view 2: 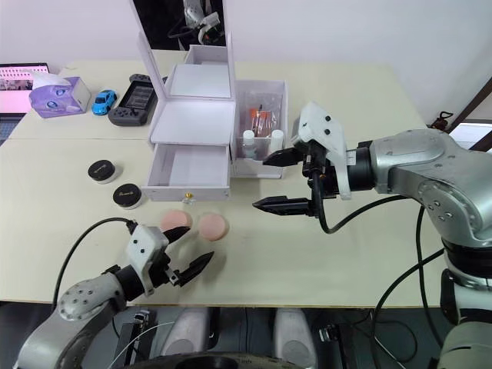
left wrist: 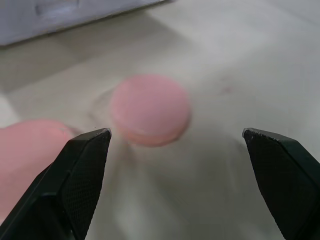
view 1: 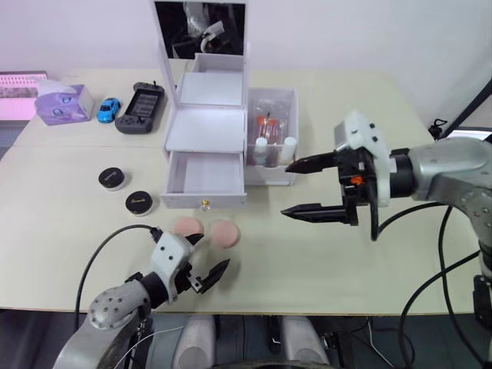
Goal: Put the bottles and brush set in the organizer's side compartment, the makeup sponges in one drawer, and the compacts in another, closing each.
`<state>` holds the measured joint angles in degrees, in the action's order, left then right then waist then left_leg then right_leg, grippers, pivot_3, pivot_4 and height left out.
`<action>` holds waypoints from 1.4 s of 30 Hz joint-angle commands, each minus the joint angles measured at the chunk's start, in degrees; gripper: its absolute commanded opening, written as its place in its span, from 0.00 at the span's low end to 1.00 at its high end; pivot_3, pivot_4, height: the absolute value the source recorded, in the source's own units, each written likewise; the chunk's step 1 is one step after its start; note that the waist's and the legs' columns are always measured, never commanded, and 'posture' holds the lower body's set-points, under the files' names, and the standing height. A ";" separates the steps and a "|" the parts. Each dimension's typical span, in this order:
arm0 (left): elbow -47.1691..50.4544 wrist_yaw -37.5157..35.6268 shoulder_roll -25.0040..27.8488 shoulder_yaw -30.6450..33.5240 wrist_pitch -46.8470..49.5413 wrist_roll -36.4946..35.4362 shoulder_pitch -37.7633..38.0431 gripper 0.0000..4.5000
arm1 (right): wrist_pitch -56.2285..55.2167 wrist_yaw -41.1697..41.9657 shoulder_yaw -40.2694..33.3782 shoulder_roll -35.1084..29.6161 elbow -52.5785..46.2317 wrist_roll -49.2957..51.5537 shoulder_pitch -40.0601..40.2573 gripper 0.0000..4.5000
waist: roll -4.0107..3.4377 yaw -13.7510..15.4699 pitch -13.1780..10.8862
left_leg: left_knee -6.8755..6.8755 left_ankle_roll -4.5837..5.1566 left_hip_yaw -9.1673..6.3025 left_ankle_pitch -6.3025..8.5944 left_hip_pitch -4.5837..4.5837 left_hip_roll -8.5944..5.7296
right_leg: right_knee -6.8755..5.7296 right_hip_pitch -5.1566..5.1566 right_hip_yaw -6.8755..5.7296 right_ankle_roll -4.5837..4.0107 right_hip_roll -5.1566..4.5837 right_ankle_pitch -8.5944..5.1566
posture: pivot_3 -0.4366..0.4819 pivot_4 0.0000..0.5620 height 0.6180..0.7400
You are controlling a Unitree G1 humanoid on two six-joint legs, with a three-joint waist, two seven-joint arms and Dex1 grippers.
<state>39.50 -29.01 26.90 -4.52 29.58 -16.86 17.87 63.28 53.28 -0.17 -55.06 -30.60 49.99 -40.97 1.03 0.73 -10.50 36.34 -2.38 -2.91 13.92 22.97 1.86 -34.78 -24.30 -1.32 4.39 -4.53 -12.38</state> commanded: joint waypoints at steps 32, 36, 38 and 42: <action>5.77 -10.24 8.54 3.92 6.37 -9.88 -6.64 0.58 | -4.10 -1.85 -1.09 -0.95 -1.31 -0.76 -1.66 1.00 | 0.05 -0.29 0.03 | -0.04 0.00 -0.03 0.00 -0.20 0.01 | -0.23 -0.01 0.03 0.01 0.02 -0.04 | 0.48 0.27 1.00; 7.04 -13.50 11.58 7.58 6.76 -15.28 -7.36 0.58 | -5.94 -1.36 -0.21 -0.25 -0.42 -2.14 -1.63 1.00 | 0.05 -0.05 0.03 | 0.04 0.00 0.00 0.00 -0.19 -0.01 | -0.21 0.02 0.03 0.21 -0.03 -0.16 | 0.48 0.27 1.00; 7.49 -14.64 12.60 9.46 7.34 -18.41 -8.68 0.58 | -6.88 -1.25 0.12 0.20 -0.12 -2.93 -1.48 1.00 | 0.06 -0.07 0.03 | 0.05 0.00 0.00 0.00 -0.19 -0.01 | -0.20 0.03 0.04 0.22 -0.04 -0.16 | 0.48 0.27 1.00; 8.74 -16.50 15.42 14.18 10.35 -28.66 -11.91 0.58 | -8.34 -0.99 0.42 0.98 0.37 -3.91 -1.13 1.00 | 0.06 -0.13 0.03 | 0.01 0.00 -0.01 0.00 -0.19 0.00 | -0.21 0.03 0.04 0.22 -0.01 -0.16 | 0.48 0.27 1.00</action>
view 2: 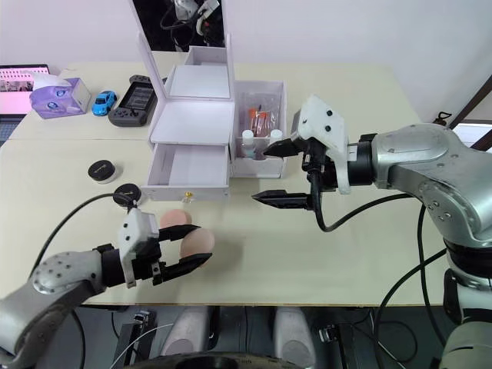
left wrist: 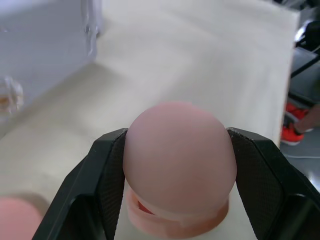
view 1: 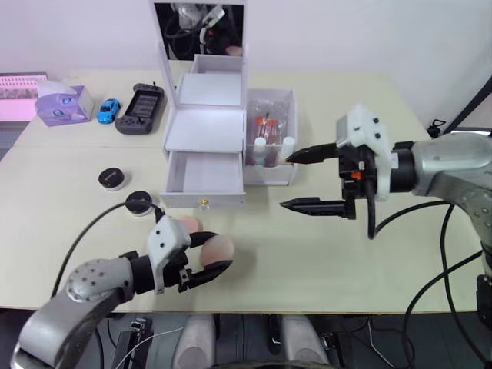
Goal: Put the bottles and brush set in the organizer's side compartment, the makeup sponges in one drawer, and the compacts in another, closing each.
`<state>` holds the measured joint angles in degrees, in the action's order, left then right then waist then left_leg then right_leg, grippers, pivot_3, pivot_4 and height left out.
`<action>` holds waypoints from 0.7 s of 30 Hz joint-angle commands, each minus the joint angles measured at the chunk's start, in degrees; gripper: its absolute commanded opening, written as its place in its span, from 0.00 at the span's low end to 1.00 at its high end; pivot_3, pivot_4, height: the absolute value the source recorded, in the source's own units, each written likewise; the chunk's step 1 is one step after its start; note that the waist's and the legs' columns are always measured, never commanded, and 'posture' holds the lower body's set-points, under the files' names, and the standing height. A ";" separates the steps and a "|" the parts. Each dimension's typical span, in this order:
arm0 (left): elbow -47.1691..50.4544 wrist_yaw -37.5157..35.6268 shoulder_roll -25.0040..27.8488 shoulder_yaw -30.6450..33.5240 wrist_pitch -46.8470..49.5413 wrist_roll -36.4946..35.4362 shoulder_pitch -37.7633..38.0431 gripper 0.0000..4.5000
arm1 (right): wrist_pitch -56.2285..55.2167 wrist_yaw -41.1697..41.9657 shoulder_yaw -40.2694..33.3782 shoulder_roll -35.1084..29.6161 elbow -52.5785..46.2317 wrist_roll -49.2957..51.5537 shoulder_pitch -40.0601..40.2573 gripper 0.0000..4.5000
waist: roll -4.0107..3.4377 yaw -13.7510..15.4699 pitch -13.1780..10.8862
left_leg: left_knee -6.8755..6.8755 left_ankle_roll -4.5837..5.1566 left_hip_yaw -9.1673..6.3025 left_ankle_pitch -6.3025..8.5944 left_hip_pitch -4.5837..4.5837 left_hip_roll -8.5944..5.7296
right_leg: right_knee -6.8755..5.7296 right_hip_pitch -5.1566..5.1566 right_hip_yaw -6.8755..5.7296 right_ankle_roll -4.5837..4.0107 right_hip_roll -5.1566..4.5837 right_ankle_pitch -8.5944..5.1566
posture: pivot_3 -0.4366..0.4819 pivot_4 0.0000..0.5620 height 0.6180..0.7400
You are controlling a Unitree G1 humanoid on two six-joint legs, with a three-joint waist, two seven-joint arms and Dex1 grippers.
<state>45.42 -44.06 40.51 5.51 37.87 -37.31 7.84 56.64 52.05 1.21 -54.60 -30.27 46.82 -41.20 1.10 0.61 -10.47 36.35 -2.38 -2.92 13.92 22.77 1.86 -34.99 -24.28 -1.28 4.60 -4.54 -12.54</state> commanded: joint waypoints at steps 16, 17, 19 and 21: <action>-19.49 -4.55 19.43 9.56 5.72 -19.50 -31.48 0.58 | 1.36 -0.85 -3.74 4.11 1.99 5.37 -6.34 1.00 | 0.02 -0.36 -0.03 | -0.18 0.01 0.00 -0.01 -0.17 -0.02 | -0.06 0.07 0.07 -0.16 0.09 0.09 | 0.48 0.27 1.00; -21.57 -5.89 20.27 8.71 4.85 -17.39 -32.33 0.58 | 1.97 -0.84 -3.56 3.81 2.07 5.54 -6.51 1.00 | 0.02 -0.38 -0.03 | -0.20 0.01 0.01 -0.01 -0.18 -0.02 | -0.06 0.06 0.07 -0.16 0.09 0.08 | 0.48 0.27 1.00; -24.57 -7.77 20.89 7.10 3.75 -14.28 -33.76 0.58 | 4.03 -1.40 -3.08 3.25 2.57 5.83 -6.98 1.00 | 0.02 -0.39 -0.04 | -0.21 0.01 0.01 -0.01 -0.17 -0.01 | -0.06 0.03 0.08 -0.17 0.10 0.08 | 0.48 0.27 1.00; -27.46 -8.62 20.71 4.89 2.59 -10.49 -35.14 0.58 | 4.55 -1.98 -1.70 2.90 3.09 4.20 -7.65 1.00 | 0.02 -0.40 -0.04 | -0.20 0.01 0.03 -0.01 -0.16 -0.01 | -0.04 0.03 0.10 -0.17 0.10 0.08 | 0.48 0.27 1.00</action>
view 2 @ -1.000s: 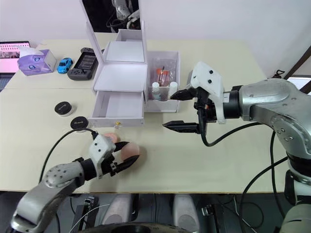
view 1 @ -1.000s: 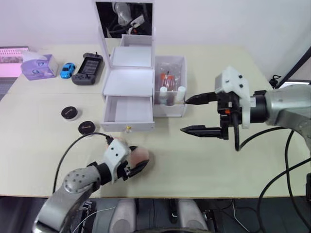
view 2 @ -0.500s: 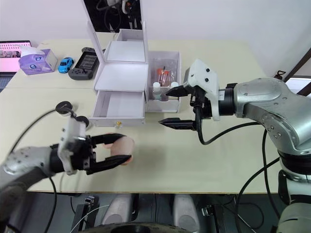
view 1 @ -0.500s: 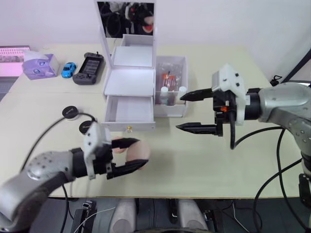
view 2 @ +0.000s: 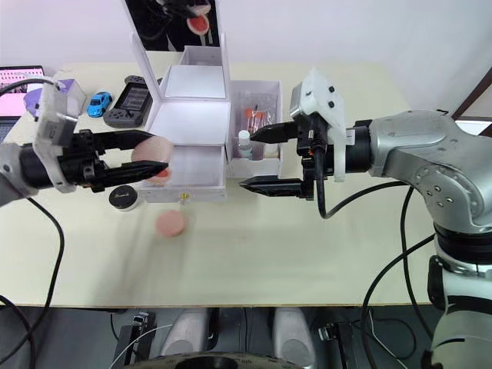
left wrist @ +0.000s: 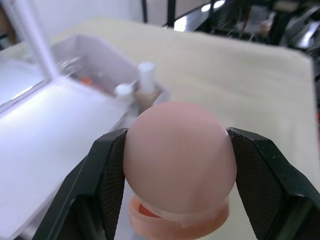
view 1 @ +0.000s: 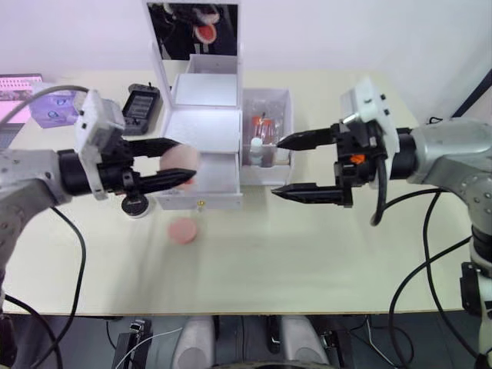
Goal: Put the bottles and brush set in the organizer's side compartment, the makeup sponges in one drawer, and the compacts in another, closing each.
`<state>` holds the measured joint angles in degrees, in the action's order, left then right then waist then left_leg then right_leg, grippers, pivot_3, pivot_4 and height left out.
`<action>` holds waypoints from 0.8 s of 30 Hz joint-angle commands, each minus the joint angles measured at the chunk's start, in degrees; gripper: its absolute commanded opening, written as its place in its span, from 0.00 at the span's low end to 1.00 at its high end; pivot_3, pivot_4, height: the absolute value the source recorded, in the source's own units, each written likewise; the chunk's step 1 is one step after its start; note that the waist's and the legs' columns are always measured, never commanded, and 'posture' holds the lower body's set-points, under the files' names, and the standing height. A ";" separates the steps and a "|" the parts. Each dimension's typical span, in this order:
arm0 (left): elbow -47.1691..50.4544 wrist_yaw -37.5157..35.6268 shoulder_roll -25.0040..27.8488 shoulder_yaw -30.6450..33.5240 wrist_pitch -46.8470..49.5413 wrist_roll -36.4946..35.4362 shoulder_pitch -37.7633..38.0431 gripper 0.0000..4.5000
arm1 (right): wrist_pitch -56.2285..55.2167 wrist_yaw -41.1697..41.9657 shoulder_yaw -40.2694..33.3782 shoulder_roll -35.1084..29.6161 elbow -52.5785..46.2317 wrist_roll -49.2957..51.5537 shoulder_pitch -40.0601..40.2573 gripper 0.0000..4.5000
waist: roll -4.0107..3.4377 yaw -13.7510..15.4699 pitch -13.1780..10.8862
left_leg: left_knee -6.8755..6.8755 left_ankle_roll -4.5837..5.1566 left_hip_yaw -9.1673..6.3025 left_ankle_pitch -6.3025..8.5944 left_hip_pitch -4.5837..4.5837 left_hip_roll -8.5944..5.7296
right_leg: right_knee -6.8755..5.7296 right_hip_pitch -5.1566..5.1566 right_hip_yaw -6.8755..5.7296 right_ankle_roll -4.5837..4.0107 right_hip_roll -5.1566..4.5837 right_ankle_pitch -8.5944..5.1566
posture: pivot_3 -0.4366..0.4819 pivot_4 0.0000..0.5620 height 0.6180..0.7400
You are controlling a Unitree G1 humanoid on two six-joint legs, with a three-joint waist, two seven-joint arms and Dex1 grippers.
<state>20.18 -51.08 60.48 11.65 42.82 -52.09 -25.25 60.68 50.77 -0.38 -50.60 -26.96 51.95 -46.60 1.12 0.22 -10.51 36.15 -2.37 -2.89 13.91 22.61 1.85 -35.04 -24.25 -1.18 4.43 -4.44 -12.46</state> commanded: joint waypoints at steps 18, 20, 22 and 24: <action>-6.64 -0.39 -10.05 -9.28 -6.08 18.51 -2.53 0.58 | 0.41 -1.50 1.16 -1.34 -1.62 -5.52 -2.75 1.00 | 0.12 -0.89 -0.05 | 0.00 0.00 0.19 0.00 0.02 -0.01 | -0.04 -0.08 0.24 0.08 -0.01 -0.02 | 0.48 0.27 1.00; -6.78 -0.88 -9.89 -9.89 -6.76 19.94 -2.32 0.58 | 0.58 -1.91 0.95 -1.15 -1.79 -5.38 -2.76 1.00 | 0.12 -0.91 -0.05 | 0.00 0.00 0.25 0.00 -0.02 -0.01 | -0.05 -0.08 0.30 0.08 -0.01 -0.02 | 0.48 0.27 1.00; -6.84 -1.04 -9.97 -10.00 -6.86 20.58 -2.07 0.58 | 0.54 -2.10 0.84 -1.18 -1.90 -5.42 -2.62 1.00 | 0.12 -0.95 -0.05 | -0.01 0.00 0.27 0.00 -0.03 -0.01 | -0.05 -0.08 0.32 0.08 -0.01 -0.02 | 0.48 0.27 1.00; -6.94 -1.10 -10.32 -9.67 -6.24 20.45 -2.10 0.69 | 0.48 -1.95 0.88 -1.43 -2.08 -5.41 -2.37 1.00 | 0.12 -0.97 -0.05 | -0.03 0.00 0.29 0.00 -0.04 0.00 | -0.05 -0.09 0.34 0.08 -0.01 -0.02 | 0.48 0.27 1.00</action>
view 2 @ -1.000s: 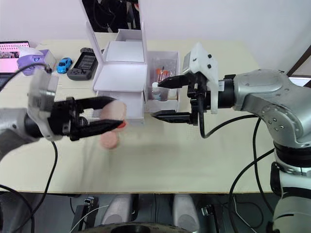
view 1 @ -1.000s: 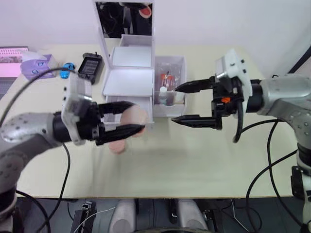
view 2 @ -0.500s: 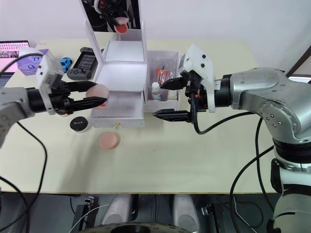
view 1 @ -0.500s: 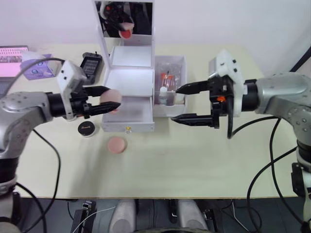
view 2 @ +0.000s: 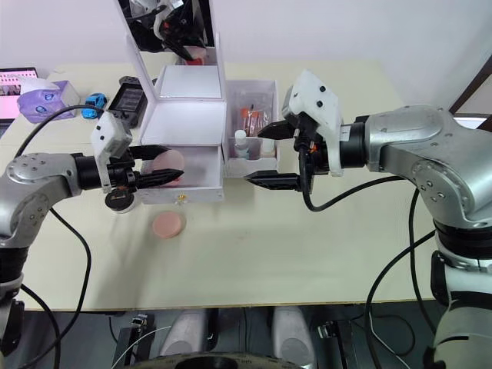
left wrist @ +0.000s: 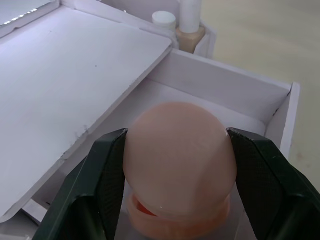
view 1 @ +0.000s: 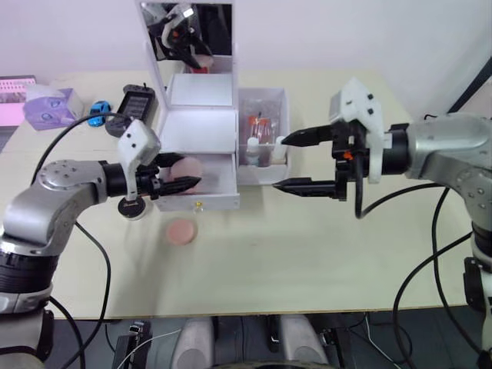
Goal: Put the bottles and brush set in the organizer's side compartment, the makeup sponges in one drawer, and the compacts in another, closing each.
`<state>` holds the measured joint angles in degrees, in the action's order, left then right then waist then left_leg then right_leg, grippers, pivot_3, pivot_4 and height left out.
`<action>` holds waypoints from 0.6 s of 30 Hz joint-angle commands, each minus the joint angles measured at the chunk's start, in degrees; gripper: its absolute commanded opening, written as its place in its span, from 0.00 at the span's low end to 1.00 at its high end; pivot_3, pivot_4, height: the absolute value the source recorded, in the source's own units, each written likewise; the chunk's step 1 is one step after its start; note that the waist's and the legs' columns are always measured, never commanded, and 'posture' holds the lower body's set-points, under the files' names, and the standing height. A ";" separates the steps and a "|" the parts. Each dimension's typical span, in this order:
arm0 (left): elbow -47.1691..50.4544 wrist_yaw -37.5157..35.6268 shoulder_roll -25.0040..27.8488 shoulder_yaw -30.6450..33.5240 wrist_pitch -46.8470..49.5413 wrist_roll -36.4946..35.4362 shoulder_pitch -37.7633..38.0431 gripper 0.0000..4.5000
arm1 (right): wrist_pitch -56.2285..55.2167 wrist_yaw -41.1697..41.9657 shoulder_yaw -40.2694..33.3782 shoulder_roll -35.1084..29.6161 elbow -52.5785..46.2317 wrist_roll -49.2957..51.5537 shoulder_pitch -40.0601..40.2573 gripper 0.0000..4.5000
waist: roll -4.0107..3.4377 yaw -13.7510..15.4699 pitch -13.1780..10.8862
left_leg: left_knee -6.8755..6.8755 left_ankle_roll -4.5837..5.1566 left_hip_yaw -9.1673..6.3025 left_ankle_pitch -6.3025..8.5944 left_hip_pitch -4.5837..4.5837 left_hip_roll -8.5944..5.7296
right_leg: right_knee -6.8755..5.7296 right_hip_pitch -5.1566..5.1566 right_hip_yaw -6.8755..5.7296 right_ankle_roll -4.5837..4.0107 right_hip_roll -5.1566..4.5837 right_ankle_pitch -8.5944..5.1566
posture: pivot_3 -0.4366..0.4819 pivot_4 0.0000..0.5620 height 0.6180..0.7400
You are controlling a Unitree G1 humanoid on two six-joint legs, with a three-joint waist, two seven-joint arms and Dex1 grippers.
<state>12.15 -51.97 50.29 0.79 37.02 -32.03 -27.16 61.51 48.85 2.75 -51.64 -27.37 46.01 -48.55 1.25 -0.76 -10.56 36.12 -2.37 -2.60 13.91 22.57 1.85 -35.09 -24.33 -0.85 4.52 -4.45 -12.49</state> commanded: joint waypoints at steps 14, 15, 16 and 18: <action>1.49 -3.13 1.45 6.98 3.05 -3.40 -1.98 0.99 | -1.92 4.05 -2.15 -2.17 0.12 -0.08 0.13 1.00 | 0.01 -0.07 0.00 | 0.00 0.00 0.06 0.00 -0.04 0.00 | -0.02 0.00 0.06 0.01 0.00 0.00 | 0.48 0.27 1.00; 0.94 -3.18 1.67 8.54 3.25 -4.34 -2.45 0.99 | -2.44 4.68 -2.06 -2.49 0.62 -0.48 0.18 1.00 | 0.01 -0.04 0.00 | -0.01 0.00 0.06 0.00 -0.05 0.00 | -0.01 0.00 0.06 0.01 0.01 0.00 | 0.48 0.27 1.00; -0.07 -3.30 2.11 10.50 3.47 -5.22 -3.03 0.99 | -2.93 5.35 -2.01 -2.77 1.21 -0.84 0.15 1.00 | 0.01 -0.03 0.00 | 0.00 0.00 0.07 0.00 -0.05 0.00 | -0.02 0.00 0.06 0.01 0.00 0.00 | 0.48 0.27 1.00; -1.88 -3.64 3.35 13.99 3.43 -6.12 -3.53 0.99 | -3.72 6.49 -1.98 -3.04 2.17 -1.21 -0.07 1.00 | 0.02 -0.04 0.00 | 0.01 0.00 0.07 0.00 -0.05 0.00 | -0.02 0.00 0.06 0.02 0.00 0.00 | 0.48 0.27 1.00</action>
<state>11.03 -55.17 51.75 9.96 40.78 -36.90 -29.22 59.23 54.31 2.73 -53.56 -25.50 45.21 -48.00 1.26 -0.80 -10.57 36.14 -2.37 -2.53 13.91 22.53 1.85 -35.11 -24.34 -0.79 4.54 -4.44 -12.49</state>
